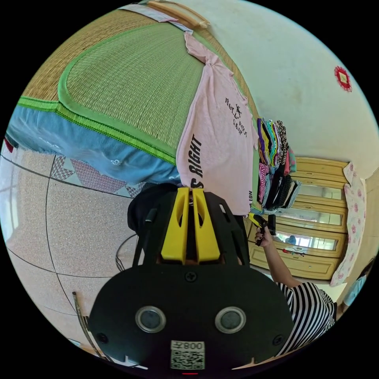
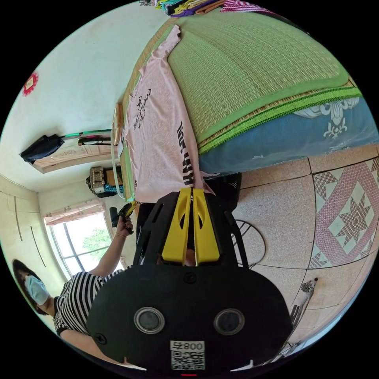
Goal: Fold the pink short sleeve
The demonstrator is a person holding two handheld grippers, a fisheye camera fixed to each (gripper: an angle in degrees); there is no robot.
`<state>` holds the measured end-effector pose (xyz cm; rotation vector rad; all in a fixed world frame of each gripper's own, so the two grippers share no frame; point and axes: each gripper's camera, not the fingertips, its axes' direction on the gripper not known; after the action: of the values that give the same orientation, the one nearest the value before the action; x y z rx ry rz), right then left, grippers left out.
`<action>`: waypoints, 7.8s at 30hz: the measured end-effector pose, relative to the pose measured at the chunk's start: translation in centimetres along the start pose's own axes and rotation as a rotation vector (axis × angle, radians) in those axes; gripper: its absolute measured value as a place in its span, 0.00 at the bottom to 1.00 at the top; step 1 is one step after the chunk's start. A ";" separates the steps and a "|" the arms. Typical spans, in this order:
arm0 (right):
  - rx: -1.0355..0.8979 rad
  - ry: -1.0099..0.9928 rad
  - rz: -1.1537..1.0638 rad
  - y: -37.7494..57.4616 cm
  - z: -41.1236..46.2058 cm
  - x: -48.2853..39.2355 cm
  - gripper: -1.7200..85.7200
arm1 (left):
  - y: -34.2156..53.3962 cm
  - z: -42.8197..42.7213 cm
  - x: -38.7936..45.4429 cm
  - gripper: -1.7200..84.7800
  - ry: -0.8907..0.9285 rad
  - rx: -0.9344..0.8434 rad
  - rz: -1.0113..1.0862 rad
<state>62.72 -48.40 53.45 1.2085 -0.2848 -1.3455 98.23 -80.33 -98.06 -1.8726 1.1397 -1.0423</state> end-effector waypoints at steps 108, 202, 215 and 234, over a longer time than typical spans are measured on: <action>0.560 0.399 -0.482 -41.3 13.1 -30.0 0.05 | -99.1 -16.9 109.4 0.04 0.048 -0.088 0.683; 0.428 -0.274 -0.302 -46.7 4.3 -40.4 0.03 | -52.6 -4.6 32.1 0.11 -0.076 0.318 0.081; 0.019 0.160 -0.863 -51.4 27.6 -82.4 0.11 | -56.1 4.4 14.0 0.10 -0.002 0.458 0.024; -0.141 0.610 -1.092 -56.1 57.2 -113.1 0.09 | -51.0 13.5 1.3 0.05 0.044 0.507 0.075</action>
<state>-46.26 30.96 85.72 1.6538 1.0266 -1.7325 128.68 -60.71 -59.68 -1.4025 0.8590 -1.2013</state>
